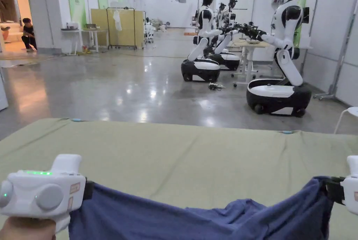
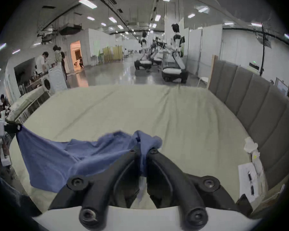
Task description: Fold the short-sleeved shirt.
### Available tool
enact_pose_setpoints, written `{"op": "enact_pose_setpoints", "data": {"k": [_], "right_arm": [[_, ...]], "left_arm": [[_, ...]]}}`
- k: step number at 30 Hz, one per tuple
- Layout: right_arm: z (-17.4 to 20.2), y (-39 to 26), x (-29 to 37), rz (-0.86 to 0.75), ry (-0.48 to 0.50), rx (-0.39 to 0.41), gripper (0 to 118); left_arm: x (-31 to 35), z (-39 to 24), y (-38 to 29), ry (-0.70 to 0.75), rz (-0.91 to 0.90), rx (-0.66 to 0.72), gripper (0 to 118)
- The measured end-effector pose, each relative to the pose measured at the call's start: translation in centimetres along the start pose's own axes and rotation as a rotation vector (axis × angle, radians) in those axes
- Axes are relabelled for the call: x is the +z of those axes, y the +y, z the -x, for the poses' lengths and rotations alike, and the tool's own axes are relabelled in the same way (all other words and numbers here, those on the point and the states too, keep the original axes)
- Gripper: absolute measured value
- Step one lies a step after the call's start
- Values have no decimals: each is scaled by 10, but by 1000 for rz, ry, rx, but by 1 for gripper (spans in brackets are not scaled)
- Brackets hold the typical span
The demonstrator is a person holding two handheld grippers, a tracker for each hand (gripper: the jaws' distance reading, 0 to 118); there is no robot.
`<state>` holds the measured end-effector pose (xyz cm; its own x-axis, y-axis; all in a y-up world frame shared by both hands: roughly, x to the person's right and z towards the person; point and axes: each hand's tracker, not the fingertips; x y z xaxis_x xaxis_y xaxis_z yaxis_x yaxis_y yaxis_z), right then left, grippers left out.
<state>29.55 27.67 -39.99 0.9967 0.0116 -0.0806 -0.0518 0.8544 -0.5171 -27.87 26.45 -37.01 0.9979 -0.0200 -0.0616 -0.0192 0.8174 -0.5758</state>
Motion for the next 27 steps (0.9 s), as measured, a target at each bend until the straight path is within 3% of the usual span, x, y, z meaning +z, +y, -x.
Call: {"op": "enact_pose_setpoints", "data": {"k": [6,14,21,27], "right_arm": [[8,81,57,-165,-19,7,10],[4,194,99,-365,-60,-64,10],[-3,267,97,-444,-99,-81,10],[-8,286,71,-453,-134,-66,10]], "left_arm": [[49,13,87,13,-163,-1,5],[79,32,201,22,-344,58,5],[58,42,273,18,-426,141,5],[25,35,289,26,-428,163,5]]}}
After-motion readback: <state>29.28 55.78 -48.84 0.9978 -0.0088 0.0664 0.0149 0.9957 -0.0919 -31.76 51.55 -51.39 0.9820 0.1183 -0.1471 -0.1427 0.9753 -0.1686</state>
